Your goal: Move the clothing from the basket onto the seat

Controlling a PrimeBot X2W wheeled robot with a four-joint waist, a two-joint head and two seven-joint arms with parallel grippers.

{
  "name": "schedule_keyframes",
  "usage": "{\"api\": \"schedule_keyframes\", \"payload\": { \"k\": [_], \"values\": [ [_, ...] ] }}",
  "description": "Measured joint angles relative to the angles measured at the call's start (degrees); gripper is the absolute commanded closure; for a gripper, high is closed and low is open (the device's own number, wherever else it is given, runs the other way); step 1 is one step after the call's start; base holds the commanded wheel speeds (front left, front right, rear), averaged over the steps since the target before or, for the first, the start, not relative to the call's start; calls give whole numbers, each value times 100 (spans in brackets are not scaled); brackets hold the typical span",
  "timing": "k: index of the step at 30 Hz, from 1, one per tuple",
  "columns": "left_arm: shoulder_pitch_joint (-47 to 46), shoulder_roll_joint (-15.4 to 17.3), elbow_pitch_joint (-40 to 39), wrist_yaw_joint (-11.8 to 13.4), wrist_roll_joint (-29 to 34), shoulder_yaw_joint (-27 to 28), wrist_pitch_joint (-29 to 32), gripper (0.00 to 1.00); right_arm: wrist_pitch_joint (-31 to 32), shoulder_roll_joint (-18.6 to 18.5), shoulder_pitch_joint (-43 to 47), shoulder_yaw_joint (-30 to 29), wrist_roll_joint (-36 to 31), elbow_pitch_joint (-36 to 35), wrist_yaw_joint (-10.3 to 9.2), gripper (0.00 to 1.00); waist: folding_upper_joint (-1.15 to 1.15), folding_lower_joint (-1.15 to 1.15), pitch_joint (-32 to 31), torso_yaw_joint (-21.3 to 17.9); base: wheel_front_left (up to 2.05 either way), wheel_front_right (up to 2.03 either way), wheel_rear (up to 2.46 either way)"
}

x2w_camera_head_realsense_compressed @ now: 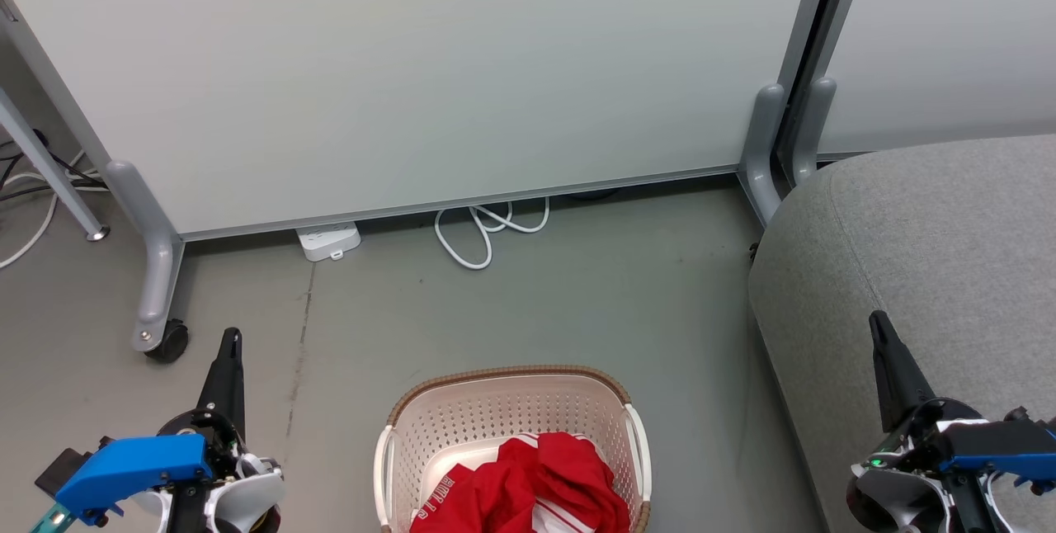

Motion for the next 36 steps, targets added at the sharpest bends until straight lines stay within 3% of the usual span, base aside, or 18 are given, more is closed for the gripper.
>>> {"api": "schedule_keyframes", "payload": {
  "k": [15, 16, 26, 36],
  "values": [
    [0, 1, 0, 0, 0, 0, 0, 100, 0, 0, 0, 1, 0, 0, 0, 100, 0, 0, 0, 0, 0, 0, 0],
    [14, -2, 29, 1, 1, -1, -5, 0, -1, 7, 13, 2, 0, 27, 0, 0, 0, 0, 0, 0, 0, 0, 0],
    [352, -69, 275, 3, 35, -103, -159, 0, -141, 59, 287, 146, -59, 294, -9, 0, 0, 0, -1, -1, 0, 0, 0],
    [348, -68, 202, 34, 691, -216, -423, 0, -413, 56, 269, 292, -711, 303, -9, 0, 0, 0, -7, -2, 0, 0, 0]
  ]
}}
